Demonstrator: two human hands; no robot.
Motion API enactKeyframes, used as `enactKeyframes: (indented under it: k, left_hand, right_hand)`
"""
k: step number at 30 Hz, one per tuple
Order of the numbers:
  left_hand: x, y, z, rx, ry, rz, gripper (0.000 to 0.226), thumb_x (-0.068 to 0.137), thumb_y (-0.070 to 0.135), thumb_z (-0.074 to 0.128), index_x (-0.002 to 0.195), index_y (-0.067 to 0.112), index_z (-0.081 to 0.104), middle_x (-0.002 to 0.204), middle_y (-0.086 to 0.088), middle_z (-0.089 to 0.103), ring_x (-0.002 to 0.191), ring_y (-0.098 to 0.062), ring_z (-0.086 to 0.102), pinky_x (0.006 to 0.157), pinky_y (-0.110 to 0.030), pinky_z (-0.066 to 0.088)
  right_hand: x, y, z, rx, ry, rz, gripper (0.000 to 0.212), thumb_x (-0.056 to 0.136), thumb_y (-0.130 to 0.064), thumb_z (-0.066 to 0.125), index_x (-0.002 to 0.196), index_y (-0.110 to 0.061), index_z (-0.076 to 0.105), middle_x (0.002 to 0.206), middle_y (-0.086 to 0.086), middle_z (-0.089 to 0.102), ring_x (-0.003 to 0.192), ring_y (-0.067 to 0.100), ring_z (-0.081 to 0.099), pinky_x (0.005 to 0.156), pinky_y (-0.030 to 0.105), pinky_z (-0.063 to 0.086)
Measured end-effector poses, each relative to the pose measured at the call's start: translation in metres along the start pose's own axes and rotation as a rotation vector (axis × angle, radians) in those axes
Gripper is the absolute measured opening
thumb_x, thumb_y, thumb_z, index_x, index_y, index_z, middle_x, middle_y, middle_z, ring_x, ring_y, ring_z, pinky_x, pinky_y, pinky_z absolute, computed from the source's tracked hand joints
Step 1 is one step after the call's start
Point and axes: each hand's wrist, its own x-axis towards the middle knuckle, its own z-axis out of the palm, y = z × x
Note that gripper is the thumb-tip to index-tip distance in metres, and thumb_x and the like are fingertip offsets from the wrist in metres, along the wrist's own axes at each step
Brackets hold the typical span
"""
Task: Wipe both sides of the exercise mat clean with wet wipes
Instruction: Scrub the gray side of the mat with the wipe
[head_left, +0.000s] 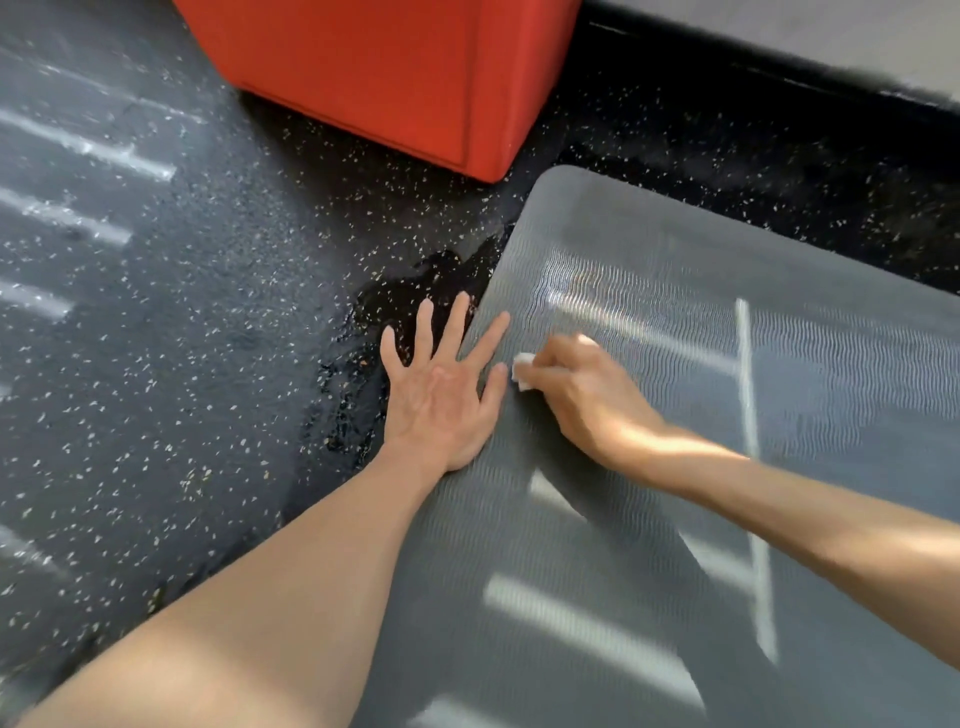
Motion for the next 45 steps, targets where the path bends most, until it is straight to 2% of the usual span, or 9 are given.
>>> enactKeyframes:
  k: [6, 12, 17, 20, 22, 25, 27, 33, 45]
  left_hand:
    - [0.003, -0.002, 0.0, -0.006, -0.002, -0.021, 0.064, 0.088, 0.056, -0.006, 0.152, 0.048, -0.008, 0.165, 0.006, -0.01, 0.151, -0.029, -0.007, 0.116, -0.06, -0.002]
    - [0.005, -0.005, 0.0, -0.055, 0.014, -0.021, 0.063, 0.089, 0.055, 0.002, 0.152, 0.049, 0.001, 0.165, 0.008, -0.003, 0.151, -0.027, -0.002, 0.117, -0.059, 0.001]
    - [0.005, -0.008, 0.004, -0.074, 0.035, -0.011, 0.059, 0.094, 0.052, 0.012, 0.153, 0.047, 0.011, 0.165, 0.007, 0.006, 0.151, -0.027, 0.004, 0.117, -0.06, 0.003]
    - [0.007, -0.009, 0.005, -0.056, 0.042, 0.007, 0.057, 0.095, 0.047, 0.021, 0.152, 0.044, 0.021, 0.164, 0.004, 0.016, 0.149, -0.03, 0.014, 0.115, -0.062, 0.011]
    - [0.006, -0.01, 0.007, -0.047, 0.057, 0.016, 0.056, 0.095, 0.045, 0.026, 0.151, 0.042, 0.025, 0.163, 0.002, 0.022, 0.146, -0.032, 0.02, 0.113, -0.062, 0.014]
    - [0.006, -0.011, 0.009, -0.044, 0.075, 0.021, 0.055, 0.095, 0.044, 0.028, 0.151, 0.041, 0.026, 0.162, 0.002, 0.023, 0.146, -0.032, 0.022, 0.112, -0.061, 0.013]
    - [0.007, -0.011, 0.009, -0.046, 0.077, 0.029, 0.055, 0.096, 0.045, 0.027, 0.151, 0.041, 0.025, 0.162, 0.002, 0.022, 0.146, -0.032, 0.02, 0.113, -0.061, 0.012]
    - [0.007, -0.012, 0.009, -0.052, 0.076, 0.023, 0.055, 0.096, 0.045, 0.026, 0.151, 0.041, 0.026, 0.162, 0.002, 0.023, 0.147, -0.032, 0.02, 0.113, -0.062, 0.013]
    - [0.007, -0.012, 0.011, -0.041, 0.066, 0.015, 0.055, 0.096, 0.046, 0.025, 0.151, 0.041, 0.026, 0.162, 0.002, 0.023, 0.147, -0.032, 0.022, 0.113, -0.062, 0.015]
  right_hand:
    - [0.079, 0.062, -0.01, -0.005, 0.135, 0.346, 0.017, 0.094, -0.027, 0.052, 0.095, -0.011, 0.06, 0.094, 0.003, 0.05, 0.086, 0.024, 0.052, 0.066, 0.035, 0.036]
    - [0.056, 0.057, -0.013, -0.078, -0.058, -0.024, 0.014, 0.085, 0.002, 0.059, 0.091, -0.008, 0.066, 0.087, 0.009, 0.052, 0.082, 0.027, 0.049, 0.059, 0.035, 0.039]
    - [0.109, 0.089, -0.027, -0.029, 0.165, 0.342, 0.008, 0.091, -0.011, 0.051, 0.088, -0.004, 0.054, 0.087, 0.006, 0.046, 0.079, 0.025, 0.046, 0.062, 0.035, 0.035]
    - [0.079, 0.069, -0.013, -0.149, 0.069, 0.119, 0.017, 0.09, 0.004, 0.045, 0.098, -0.003, 0.059, 0.092, 0.013, 0.05, 0.089, 0.031, 0.046, 0.064, 0.032, 0.034]
    - [0.071, 0.069, -0.018, -0.137, -0.02, -0.02, 0.025, 0.094, -0.01, 0.037, 0.099, -0.008, 0.061, 0.094, 0.01, 0.051, 0.087, 0.027, 0.043, 0.064, 0.031, 0.033]
    - [0.108, 0.109, -0.038, -0.11, 0.084, 0.199, 0.021, 0.09, -0.022, 0.036, 0.08, -0.012, 0.052, 0.082, 0.002, 0.044, 0.078, 0.022, 0.039, 0.06, 0.03, 0.024]
    - [0.129, 0.127, -0.047, -0.125, 0.114, 0.32, 0.015, 0.093, -0.009, 0.046, 0.091, -0.008, 0.061, 0.091, 0.007, 0.049, 0.088, 0.028, 0.046, 0.065, 0.031, 0.029]
    - [0.114, 0.127, -0.044, -0.264, 0.05, 0.226, 0.025, 0.095, -0.032, 0.05, 0.092, -0.008, 0.058, 0.093, -0.001, 0.051, 0.085, 0.018, 0.045, 0.068, 0.031, 0.034]
    - [0.104, 0.138, -0.057, -0.137, 0.111, 0.358, 0.019, 0.095, -0.014, 0.053, 0.087, -0.006, 0.068, 0.088, 0.006, 0.053, 0.08, 0.025, 0.049, 0.066, 0.032, 0.036]
